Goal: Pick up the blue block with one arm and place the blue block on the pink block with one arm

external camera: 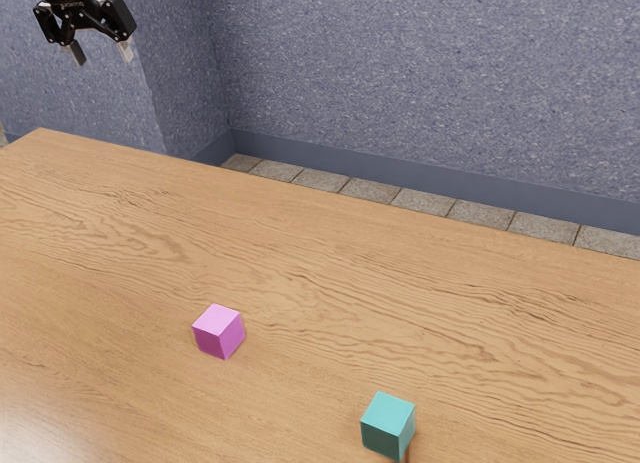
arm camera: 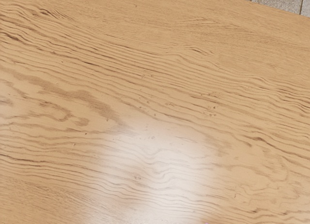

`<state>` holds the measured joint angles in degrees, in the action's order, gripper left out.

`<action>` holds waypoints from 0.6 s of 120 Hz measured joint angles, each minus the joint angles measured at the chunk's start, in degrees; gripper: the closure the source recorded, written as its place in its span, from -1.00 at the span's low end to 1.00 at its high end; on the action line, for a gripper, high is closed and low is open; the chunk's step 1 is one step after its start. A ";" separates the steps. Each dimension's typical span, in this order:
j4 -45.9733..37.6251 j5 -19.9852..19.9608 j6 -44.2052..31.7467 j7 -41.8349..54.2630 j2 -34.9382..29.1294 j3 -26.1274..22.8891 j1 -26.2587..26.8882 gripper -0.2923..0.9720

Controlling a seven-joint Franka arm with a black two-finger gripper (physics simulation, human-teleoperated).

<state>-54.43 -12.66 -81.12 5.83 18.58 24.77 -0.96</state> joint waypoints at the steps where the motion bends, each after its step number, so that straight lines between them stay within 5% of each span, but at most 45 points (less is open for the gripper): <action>1: 0.00 0.00 0.00 0.00 0.00 0.00 0.00 -0.50; 32: 0.24 0.05 0.25 0.03 -0.09 -0.03 0.04 -0.50; 40: 4.19 0.53 0.82 -0.01 -4.75 0.12 2.23 -0.51; 72: 2.08 5.71 0.25 -6.69 -0.57 -0.59 37.73 -0.50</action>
<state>-52.34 -6.95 -80.87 -0.85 18.01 24.19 36.77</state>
